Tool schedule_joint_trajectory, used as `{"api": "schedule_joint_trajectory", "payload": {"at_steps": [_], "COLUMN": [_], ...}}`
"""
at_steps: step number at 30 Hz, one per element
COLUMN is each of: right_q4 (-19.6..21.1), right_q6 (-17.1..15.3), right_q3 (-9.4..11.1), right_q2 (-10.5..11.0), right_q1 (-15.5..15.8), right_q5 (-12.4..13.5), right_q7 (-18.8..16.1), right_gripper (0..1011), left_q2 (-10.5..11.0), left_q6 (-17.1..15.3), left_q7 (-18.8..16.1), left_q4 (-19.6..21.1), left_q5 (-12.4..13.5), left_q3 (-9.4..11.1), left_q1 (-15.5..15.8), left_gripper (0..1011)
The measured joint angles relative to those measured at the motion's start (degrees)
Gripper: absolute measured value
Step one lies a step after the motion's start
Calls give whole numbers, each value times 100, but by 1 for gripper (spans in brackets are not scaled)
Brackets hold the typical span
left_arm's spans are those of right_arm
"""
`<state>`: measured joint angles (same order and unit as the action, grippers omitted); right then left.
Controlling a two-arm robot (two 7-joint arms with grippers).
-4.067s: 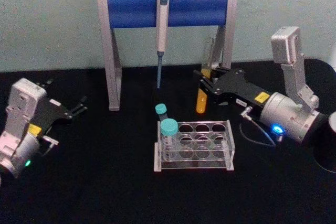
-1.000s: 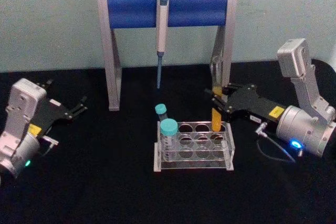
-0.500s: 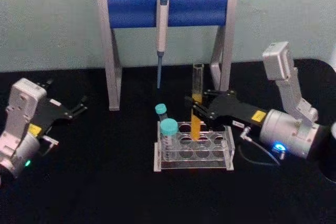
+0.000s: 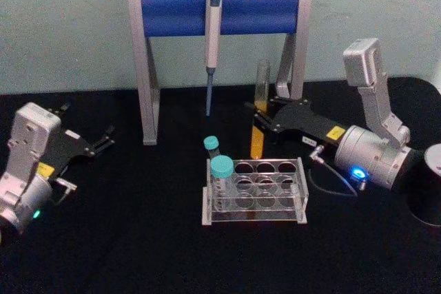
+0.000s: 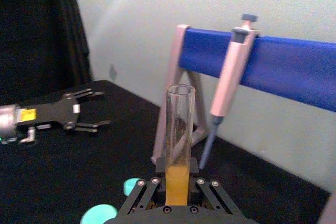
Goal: Pick up the test tube from the test tube rack, shake it, then place it back into the test tube rack.
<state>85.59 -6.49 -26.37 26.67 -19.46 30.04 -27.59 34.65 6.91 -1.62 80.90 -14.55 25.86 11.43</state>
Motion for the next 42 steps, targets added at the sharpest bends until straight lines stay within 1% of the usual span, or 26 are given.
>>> {"api": "schedule_joint_trajectory", "payload": {"at_steps": [6, 14, 42], "right_q4": [31, 81, 138], "right_q6": [3, -26, -55], "right_q3": [124, 207, 256], "right_q2": [22, 30, -1], "right_q1": [39, 99, 157], "right_q5": [-39, -51, -85], "right_q7": [155, 202, 201], "right_gripper": [224, 224, 224], "left_q2": [0, 0, 0], "left_q6": [0, 0, 0], "left_q7": [0, 0, 0], "left_q4": [0, 0, 0], "left_q5": [0, 0, 0], "left_q3": [0, 0, 0], "left_q1": [0, 0, 0], "left_gripper": [1001, 1001, 1001]}}
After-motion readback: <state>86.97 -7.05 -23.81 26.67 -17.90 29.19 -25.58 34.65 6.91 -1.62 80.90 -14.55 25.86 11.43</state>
